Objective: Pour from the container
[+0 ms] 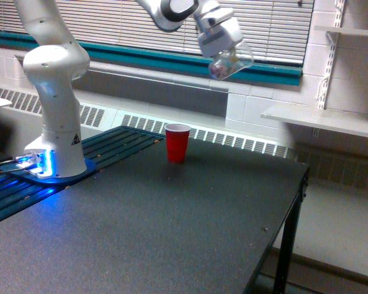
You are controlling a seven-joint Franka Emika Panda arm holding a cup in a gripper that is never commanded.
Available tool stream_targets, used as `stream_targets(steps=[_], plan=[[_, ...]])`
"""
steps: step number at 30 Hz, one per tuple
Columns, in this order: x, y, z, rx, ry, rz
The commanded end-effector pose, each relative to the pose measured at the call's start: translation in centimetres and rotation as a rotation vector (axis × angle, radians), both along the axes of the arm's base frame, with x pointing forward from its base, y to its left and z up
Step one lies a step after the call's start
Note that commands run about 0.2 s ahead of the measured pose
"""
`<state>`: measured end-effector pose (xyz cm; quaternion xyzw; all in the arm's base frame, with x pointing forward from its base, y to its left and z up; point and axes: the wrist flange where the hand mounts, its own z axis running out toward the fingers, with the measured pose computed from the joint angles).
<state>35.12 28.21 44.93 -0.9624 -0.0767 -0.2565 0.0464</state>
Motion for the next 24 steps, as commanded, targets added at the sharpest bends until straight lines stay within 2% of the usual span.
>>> stream_targets(steps=[1,16,24], plan=[[-2.2,-0.3,-2.0,0.005,0.04,-0.05],[-5.6,-1.9,-4.6,-0.055,0.103,-0.09],[-7.4,-1.9,-5.8,-0.065,0.144,-0.101]])
